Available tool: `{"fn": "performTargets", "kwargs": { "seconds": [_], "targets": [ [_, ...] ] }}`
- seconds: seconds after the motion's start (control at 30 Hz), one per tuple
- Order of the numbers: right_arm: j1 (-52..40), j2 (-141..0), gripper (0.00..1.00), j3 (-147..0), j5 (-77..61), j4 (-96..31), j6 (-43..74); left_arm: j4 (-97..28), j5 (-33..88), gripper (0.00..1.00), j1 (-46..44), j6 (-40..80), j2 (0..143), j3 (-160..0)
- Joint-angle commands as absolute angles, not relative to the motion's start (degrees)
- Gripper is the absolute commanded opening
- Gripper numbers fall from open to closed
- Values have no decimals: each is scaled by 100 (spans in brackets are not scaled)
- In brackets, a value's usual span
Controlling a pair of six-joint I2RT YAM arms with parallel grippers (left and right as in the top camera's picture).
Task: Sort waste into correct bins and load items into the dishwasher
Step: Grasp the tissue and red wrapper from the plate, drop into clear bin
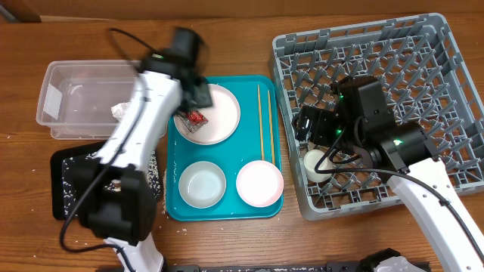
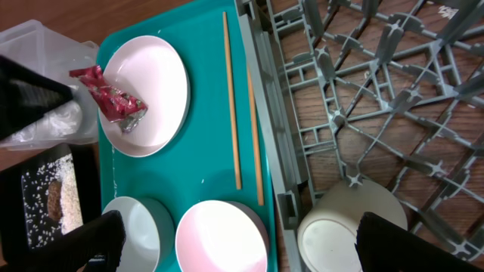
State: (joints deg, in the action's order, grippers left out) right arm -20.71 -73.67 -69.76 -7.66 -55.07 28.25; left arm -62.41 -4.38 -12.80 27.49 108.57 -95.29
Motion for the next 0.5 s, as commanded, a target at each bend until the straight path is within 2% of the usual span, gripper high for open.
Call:
{"fn": "performTargets", "kwargs": {
  "seconds": [0.0,0.07,0.17,0.2,0.27,0.33,0.4,0.47],
  "targets": [
    [-2099,-7365,100,-7050,-786,-5500,2812,-5802,-1221,68,-1555,3883,11522,-9048],
    [-2099,-7365,100,-7052,-784,-5498,2812,-5640,-1203,63,-1511,3948,12070,-9048],
    [-2099,-7365,100,-7050,-786,-5527,2812,-5450,-1201,45,-1503,3942,12160,-9091],
    [-2099,-7365,100,-7050,-784,-5575,2812,-5411,-1192,23,-1503,3918,12160,-9170],
    [-2099,-7365,100,-7052,-781,-5671,2810,-5426,-819,4,-1500,3592,12147,-9185],
    [-2099,-7365,100,-7052,-781,-5695,2810,-6058,-309,4,-1503,3470,11979,-9734],
    [-2099,-7365,100,-7052,-781,-5695,2810,-6849,-357,4,-1481,3468,11515,-10488],
    [-2099,-7365,100,-7052,-781,-5695,2810,-6969,-469,4,-1232,3428,10901,-10715]
  ]
}}
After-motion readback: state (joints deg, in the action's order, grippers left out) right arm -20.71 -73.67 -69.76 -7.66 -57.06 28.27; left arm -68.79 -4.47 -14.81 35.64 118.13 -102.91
